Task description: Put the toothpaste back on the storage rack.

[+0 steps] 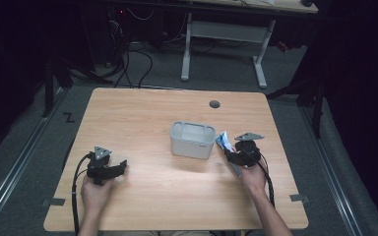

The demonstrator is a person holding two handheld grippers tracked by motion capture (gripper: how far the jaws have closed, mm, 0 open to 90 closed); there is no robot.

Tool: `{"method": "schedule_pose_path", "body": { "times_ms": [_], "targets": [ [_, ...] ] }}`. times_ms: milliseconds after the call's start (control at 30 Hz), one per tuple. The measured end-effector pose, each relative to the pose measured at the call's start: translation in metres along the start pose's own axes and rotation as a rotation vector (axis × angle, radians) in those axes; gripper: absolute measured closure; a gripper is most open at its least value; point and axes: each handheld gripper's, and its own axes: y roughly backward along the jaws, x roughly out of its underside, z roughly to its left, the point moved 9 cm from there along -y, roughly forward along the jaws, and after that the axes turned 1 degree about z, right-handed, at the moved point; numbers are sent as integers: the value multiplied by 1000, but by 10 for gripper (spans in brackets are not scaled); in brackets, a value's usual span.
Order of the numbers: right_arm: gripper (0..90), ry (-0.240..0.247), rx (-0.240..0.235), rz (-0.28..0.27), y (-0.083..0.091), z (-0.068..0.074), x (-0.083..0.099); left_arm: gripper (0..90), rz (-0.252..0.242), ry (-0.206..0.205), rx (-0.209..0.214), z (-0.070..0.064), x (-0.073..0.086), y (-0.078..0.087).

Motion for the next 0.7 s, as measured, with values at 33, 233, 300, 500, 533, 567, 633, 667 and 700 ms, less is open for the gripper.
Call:
{"method": "schedule_pose_path", "body": {
  "times_ms": [33,233,300,500,533,567,633,667,700],
  "targets": [
    [453,-2,1,3,0,0,-1,269,0,0,0,0,0,0],
    [444,4,0,22,-7,-1,-6,270,0,1,1,0,0,0],
    [445,7,-1,25,-8,1,-7,270,0,1,0,0,0,0],
    [455,-3,-12,37,-16,2,-11,268,-1,1,2,0,0,0],
    [455,-11,-17,34,-17,2,-13,268,0,0,4,0,0,0],
    [455,-11,-17,34,-17,2,-13,268,0,-1,4,0,0,0],
    [455,-7,-17,50,-19,3,-14,268,0,-4,3,0,0,0],
    [455,2,-13,53,-20,3,-15,268,0,-5,3,0,0,0],
    [457,-1,-13,53,-23,3,-16,268,0,-4,3,0,0,0]
  ]
}}
